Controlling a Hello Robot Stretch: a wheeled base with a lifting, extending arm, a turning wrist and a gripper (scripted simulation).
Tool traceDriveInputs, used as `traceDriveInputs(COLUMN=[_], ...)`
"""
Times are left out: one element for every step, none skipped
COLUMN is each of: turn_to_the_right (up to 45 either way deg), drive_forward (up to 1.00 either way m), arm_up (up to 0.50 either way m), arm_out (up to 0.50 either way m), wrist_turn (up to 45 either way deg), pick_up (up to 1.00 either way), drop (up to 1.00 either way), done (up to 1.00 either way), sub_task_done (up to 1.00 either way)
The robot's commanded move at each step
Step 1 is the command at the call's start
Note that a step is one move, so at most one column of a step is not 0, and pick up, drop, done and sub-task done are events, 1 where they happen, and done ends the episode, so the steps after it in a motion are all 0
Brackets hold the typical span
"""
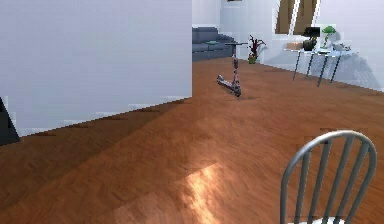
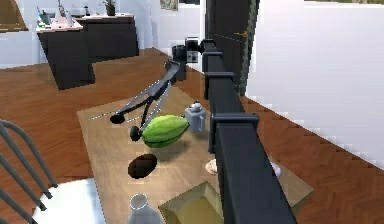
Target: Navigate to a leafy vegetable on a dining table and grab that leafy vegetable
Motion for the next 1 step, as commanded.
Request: traceDriveInputs(turn_to_the_right=[0.0], drive_forward=[0.0], arm_up=[0.0], arm_out=[0.0], wrist_turn=[45.0], pick_up=[0.0], drop=[0.0], done=[0.0], sub_task_done=[0.0])
